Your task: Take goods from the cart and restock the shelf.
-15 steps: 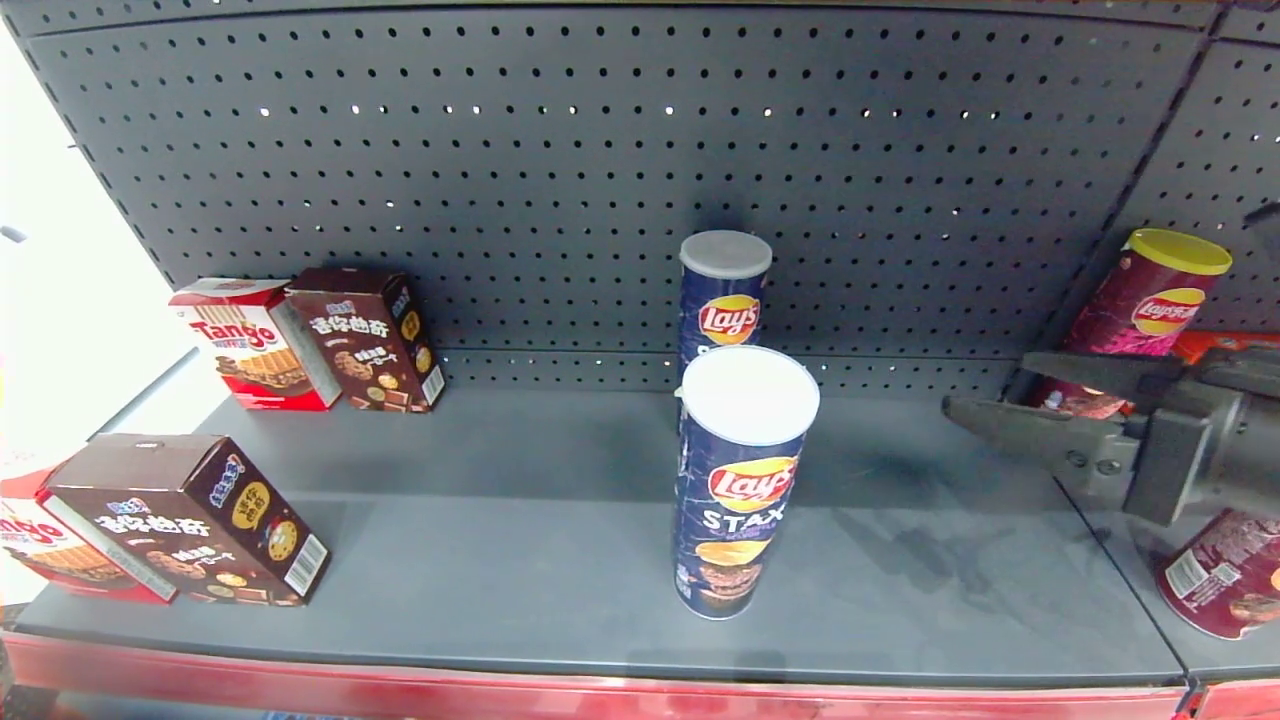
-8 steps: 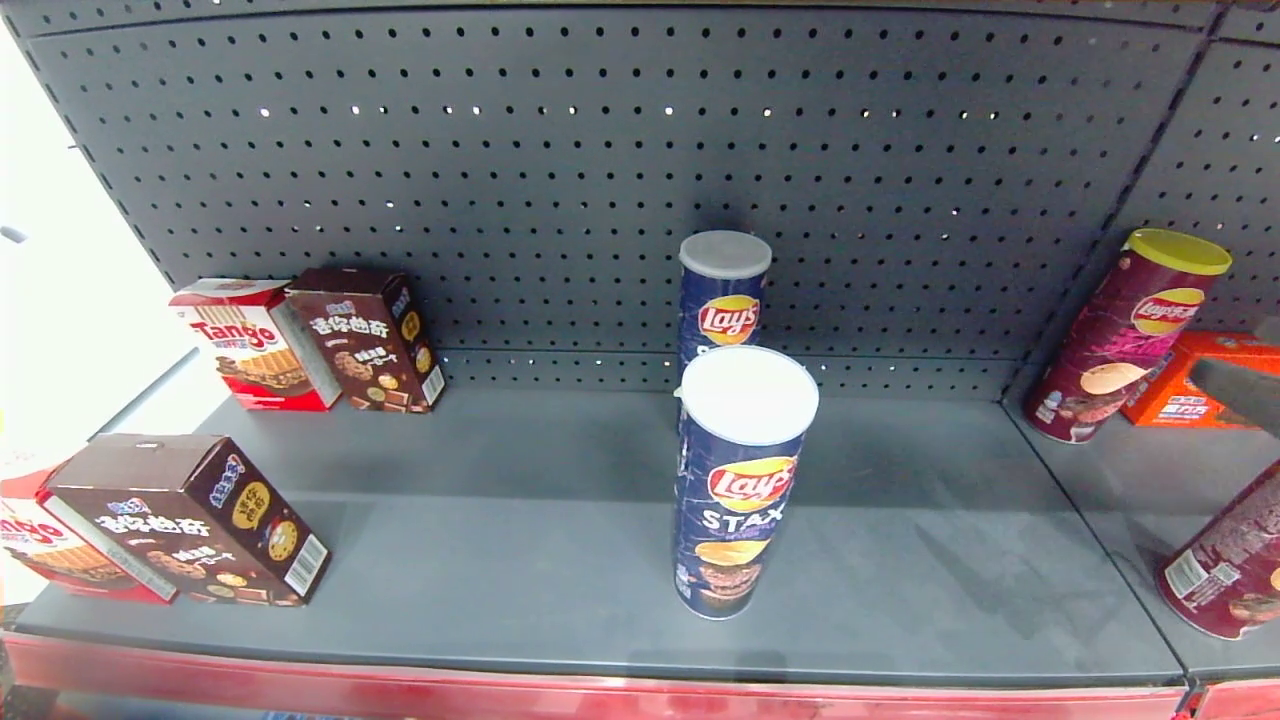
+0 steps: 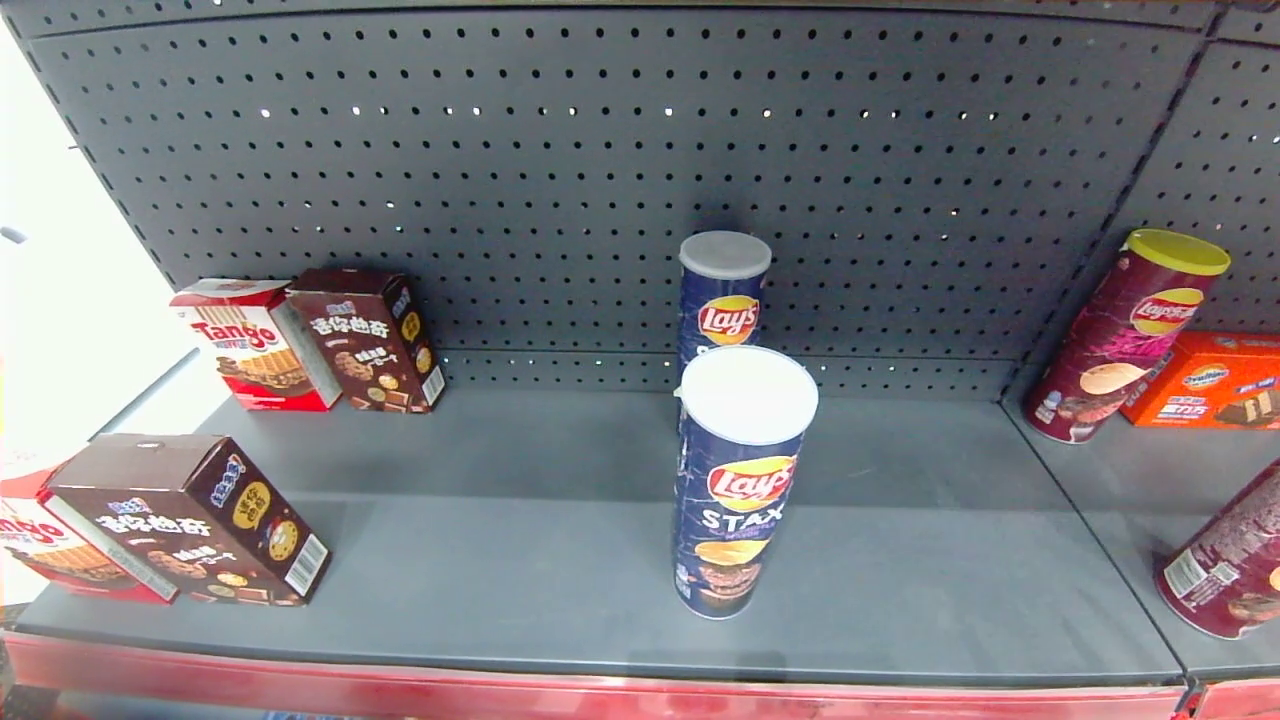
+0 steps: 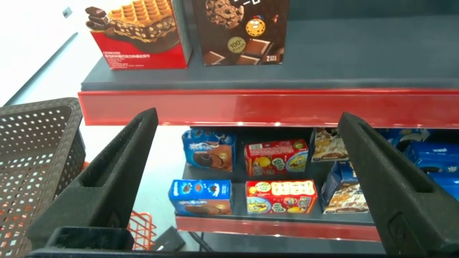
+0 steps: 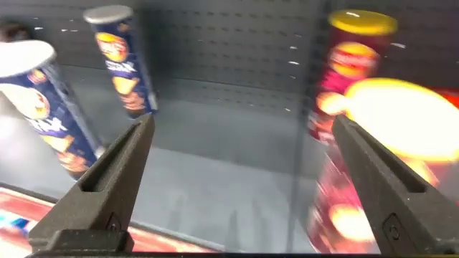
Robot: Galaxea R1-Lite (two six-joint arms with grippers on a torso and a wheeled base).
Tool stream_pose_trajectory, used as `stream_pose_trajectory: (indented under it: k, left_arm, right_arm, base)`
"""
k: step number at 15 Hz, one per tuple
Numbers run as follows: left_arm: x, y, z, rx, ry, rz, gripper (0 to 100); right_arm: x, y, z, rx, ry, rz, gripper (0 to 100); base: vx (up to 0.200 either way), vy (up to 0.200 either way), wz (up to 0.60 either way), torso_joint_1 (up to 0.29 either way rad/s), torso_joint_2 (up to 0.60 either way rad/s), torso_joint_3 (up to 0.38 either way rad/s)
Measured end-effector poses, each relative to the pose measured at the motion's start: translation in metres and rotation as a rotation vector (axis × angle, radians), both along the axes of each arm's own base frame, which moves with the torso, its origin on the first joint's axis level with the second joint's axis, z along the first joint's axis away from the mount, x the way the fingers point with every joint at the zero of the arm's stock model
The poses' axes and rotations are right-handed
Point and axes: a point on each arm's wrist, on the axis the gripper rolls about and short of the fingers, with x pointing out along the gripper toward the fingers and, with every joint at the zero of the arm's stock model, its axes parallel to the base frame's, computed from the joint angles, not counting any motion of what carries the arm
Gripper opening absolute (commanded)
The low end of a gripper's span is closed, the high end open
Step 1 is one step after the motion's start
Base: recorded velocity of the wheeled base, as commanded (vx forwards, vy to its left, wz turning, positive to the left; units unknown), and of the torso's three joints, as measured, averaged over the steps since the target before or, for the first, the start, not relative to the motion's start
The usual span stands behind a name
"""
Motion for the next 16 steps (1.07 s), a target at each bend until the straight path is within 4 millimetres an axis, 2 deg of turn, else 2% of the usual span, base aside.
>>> stream_pose_trajectory:
  k: [5, 8, 10, 12, 16]
  left_arm:
    - [0.000, 0.000, 0.000, 0.002, 0.000, 0.005, 100]
    - [0.000, 0.000, 0.000, 0.003, 0.000, 0.009, 100]
    - [0.000, 0.000, 0.000, 0.002, 0.001, 0.008, 100]
    - [0.000, 0.000, 0.000, 0.002, 0.001, 0.010, 100]
    - [0.000, 0.000, 0.000, 0.002, 0.000, 0.006, 100]
  right_arm:
    - [-0.031, -0.004, -0.068, -0.011, 0.093, -0.062, 100]
    - [-0.030, -0.005, -0.103, 0.013, 0.124, -0.123, 100]
    - [-0.028, -0.005, -0.123, 0.019, 0.210, -0.151, 100]
    - [-0.029, -0.005, -0.132, -0.011, 0.268, -0.146, 100]
    - [-0.029, -0.005, -0.133, -0.023, 0.266, -0.161, 100]
  base:
    - [0.000, 0.000, 0.00, 0.000, 0.00, 0.000]
    - [0.000, 0.000, 0.00, 0.000, 0.00, 0.000]
    - [0.000, 0.000, 0.00, 0.000, 0.00, 0.000]
    - [0.000, 0.000, 0.00, 0.000, 0.00, 0.000]
    - [0.000, 0.000, 0.00, 0.000, 0.00, 0.000]
